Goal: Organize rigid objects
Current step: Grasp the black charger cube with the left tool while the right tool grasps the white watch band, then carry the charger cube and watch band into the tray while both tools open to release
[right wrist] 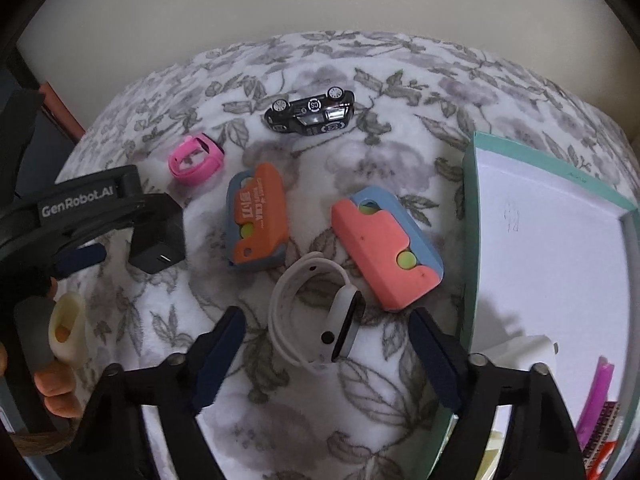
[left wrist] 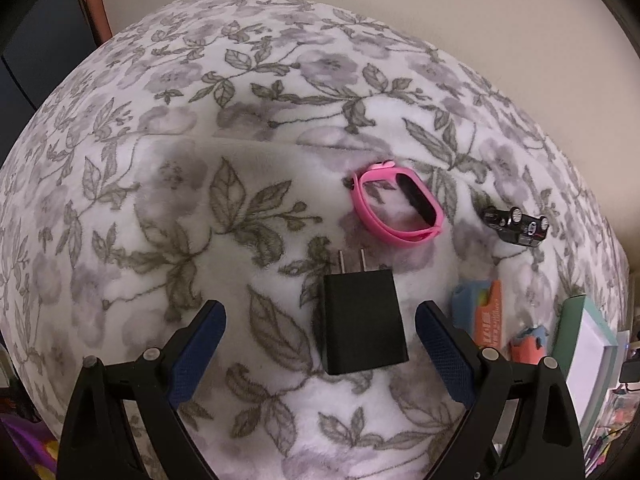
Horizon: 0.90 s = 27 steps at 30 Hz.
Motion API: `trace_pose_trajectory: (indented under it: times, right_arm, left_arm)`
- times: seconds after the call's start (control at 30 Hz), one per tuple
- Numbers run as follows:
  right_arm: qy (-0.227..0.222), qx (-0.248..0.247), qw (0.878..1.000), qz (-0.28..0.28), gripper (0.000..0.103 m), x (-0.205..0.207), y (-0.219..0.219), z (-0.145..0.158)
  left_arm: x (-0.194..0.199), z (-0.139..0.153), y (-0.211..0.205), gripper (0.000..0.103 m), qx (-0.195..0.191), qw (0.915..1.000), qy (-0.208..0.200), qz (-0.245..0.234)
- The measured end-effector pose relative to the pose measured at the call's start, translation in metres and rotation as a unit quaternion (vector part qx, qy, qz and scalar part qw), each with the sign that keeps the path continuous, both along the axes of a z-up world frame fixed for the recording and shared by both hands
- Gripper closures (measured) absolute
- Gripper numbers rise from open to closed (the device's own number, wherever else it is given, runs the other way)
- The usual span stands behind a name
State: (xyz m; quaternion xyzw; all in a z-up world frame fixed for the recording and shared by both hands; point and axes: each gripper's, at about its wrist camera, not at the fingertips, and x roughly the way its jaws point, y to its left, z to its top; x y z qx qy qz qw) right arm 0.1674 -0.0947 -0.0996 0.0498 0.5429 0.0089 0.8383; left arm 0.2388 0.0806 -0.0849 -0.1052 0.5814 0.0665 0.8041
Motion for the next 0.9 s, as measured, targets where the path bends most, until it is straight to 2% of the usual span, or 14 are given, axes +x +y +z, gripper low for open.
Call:
trace_pose_trajectory:
  times: [0.03,0.1,0.2,0.23,0.27,0.3,0.33,0.37,0.4,0.5,0.67,0.77,0.9]
  right_arm:
    - [0.001,-0.003,1.000,0.002,0.023,0.001,0.001,0.000]
    - [0.004,-0.010,1.000,0.006,0.031,0.001,0.005,-0.002]
    - [0.002,-0.019,1.000,0.009,0.040,0.001,0.006,-0.001]
    - [0.002,-0.017,1.000,0.010,0.041,0.001,0.006,0.000]
    - [0.002,-0.008,1.000,0.014,0.047,0.001,0.006,0.000]
    - [0.003,0.000,1.000,0.015,0.051,0.001,0.006,0.000]
    - [0.003,-0.002,1.000,0.015,0.051,0.000,0.006,0.001]
    - [0.004,-0.003,1.000,0.017,0.051,0.000,0.006,0.001]
    - [0.003,-0.004,1.000,0.019,0.051,0.000,0.006,0.002]
    - [0.003,-0.002,1.000,0.020,0.052,0.000,0.006,0.003]
    - [0.000,0.002,1.000,0.018,0.053,-0.002,0.002,0.009]
    - [-0.008,0.011,1.000,0.014,0.053,-0.004,-0.005,0.019]
    - [-0.028,0.028,0.999,-0.005,0.053,-0.005,-0.021,0.042]
  left_arm:
    - [0.001,-0.001,-0.001,0.007,0.001,1.0000,0.000,-0.003]
    - [0.002,-0.002,-0.003,0.007,0.002,1.0000,0.000,-0.007]
    - [0.002,-0.002,-0.008,0.014,0.008,0.9998,0.000,-0.019]
    - [0.002,-0.003,-0.009,0.022,0.011,0.9997,0.002,-0.022]
    - [0.002,-0.005,-0.011,0.029,0.014,0.9996,0.005,-0.026]
    - [0.002,-0.006,-0.011,0.032,0.014,0.9995,0.007,-0.027]
    - [0.001,-0.007,-0.012,0.041,0.011,0.9995,0.010,-0.029]
    - [0.001,-0.008,-0.012,0.055,0.011,0.9994,0.012,-0.031]
    - [0.001,-0.008,-0.013,0.060,0.012,0.9993,0.013,-0.032]
    - [0.000,-0.008,-0.016,0.060,0.028,0.9988,0.020,-0.035]
    - [-0.001,-0.002,-0.009,0.060,0.031,0.9988,0.036,-0.015]
    - [-0.002,0.010,-0.006,0.060,0.032,0.9991,0.028,-0.006]
    - [-0.006,0.037,-0.006,0.060,0.019,0.9998,-0.001,-0.004]
